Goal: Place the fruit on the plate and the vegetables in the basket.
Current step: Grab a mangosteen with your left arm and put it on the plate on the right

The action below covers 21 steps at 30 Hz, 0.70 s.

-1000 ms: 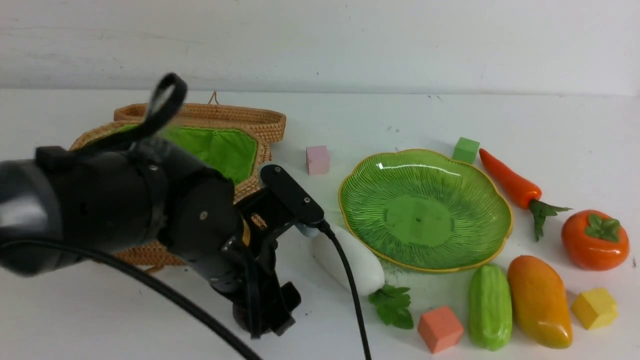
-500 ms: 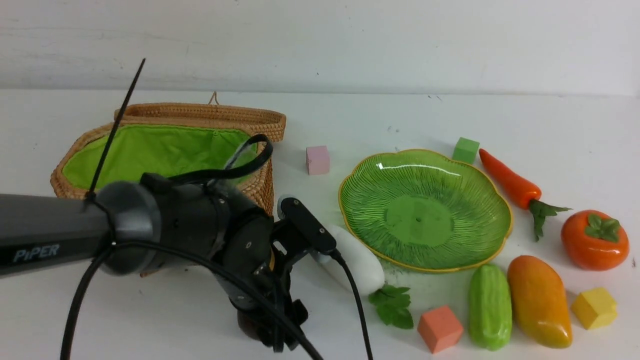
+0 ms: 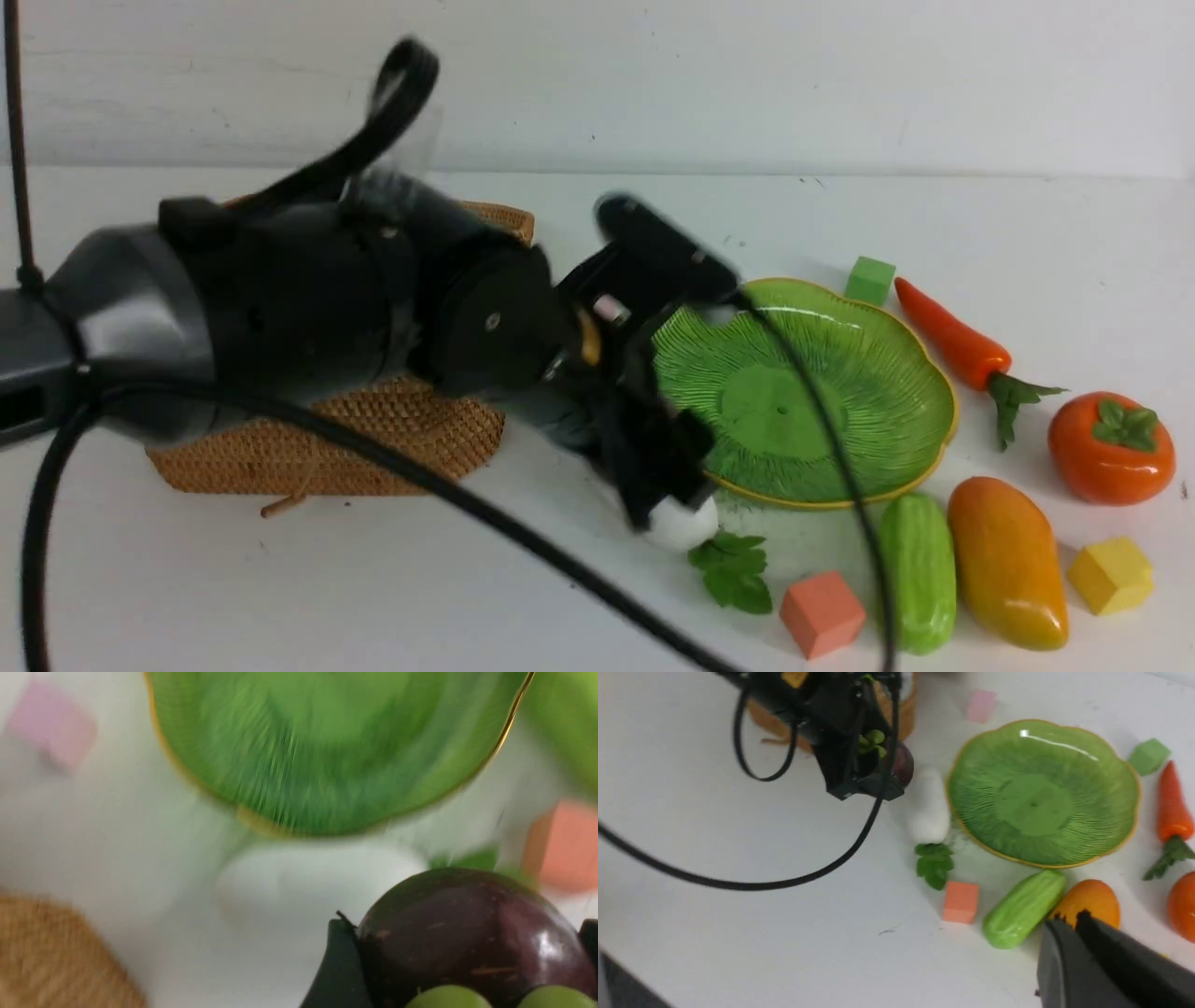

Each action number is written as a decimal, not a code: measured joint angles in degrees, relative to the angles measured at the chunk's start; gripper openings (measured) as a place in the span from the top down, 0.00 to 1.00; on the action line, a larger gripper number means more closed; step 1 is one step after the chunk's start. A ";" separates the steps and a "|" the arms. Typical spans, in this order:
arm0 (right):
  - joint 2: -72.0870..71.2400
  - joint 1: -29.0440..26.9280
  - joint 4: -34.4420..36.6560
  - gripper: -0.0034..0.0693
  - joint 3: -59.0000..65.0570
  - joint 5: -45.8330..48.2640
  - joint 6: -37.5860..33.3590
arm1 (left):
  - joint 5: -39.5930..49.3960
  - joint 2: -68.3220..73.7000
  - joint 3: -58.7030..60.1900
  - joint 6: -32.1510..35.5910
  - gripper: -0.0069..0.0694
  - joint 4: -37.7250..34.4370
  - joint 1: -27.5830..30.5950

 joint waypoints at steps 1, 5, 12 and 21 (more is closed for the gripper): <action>0.00 0.00 -1.88 0.89 0.00 -0.32 1.69 | -1.51 1.63 -2.89 0.96 0.17 -1.82 -0.25; 0.00 0.00 -6.75 0.88 0.00 -1.32 6.06 | -3.43 12.44 -15.32 5.13 0.17 -7.77 -0.03; 0.00 0.00 -8.25 0.88 0.00 -1.28 9.60 | 1.62 30.81 -34.47 7.36 0.17 -10.15 0.38; 0.00 0.00 -6.25 0.87 0.00 1.32 9.65 | 5.70 36.43 -39.47 7.14 0.12 -10.15 0.38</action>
